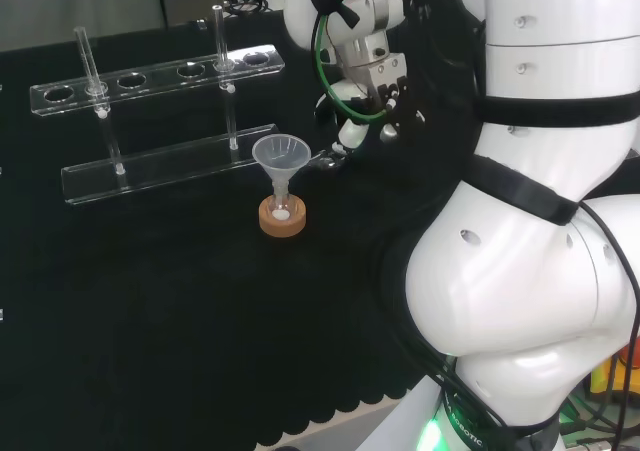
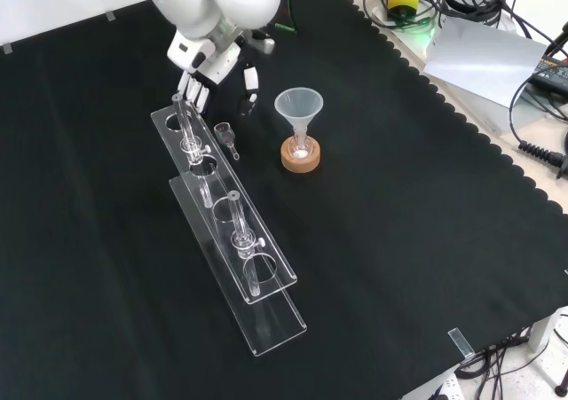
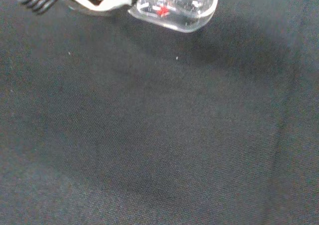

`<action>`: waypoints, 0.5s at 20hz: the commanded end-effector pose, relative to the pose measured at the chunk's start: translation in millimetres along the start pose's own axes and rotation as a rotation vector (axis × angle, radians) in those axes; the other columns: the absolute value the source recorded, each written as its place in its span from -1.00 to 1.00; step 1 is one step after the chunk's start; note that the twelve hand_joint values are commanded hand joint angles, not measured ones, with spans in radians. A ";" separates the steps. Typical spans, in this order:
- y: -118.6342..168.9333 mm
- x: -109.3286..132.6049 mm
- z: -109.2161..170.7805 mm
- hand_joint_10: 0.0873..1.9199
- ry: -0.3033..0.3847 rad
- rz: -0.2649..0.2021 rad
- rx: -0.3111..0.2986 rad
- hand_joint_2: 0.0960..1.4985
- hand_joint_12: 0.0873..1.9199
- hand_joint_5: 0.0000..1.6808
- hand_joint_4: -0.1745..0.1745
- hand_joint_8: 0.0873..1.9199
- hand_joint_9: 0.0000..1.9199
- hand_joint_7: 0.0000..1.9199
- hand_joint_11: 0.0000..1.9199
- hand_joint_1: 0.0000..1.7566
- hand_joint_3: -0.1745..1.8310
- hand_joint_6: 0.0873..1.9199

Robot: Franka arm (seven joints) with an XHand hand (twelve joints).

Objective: Put the weighing funnel back on the table.

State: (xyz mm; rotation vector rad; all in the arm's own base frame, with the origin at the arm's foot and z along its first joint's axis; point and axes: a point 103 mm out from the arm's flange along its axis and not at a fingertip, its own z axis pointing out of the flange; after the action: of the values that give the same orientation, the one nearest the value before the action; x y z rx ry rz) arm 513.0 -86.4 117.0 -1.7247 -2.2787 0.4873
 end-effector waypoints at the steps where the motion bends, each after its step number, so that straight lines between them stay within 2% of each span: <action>1: -36.9 1.3 -30.9 -0.41 -0.022 0.041 -0.050 -0.18 0.36 -0.57 -0.34 -0.30 -0.40 -0.69 -0.62 -0.05 -0.26 -0.92; 10: -77.4 10.0 -56.5 -0.41 -0.049 0.078 -0.091 -0.17 0.36 -0.50 -0.31 -0.30 -0.40 -0.68 -0.63 -0.05 -0.26 -0.90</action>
State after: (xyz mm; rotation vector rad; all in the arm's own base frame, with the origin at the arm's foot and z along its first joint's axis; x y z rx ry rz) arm 484.5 -88.8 180.6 -1.8233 -2.3086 0.4524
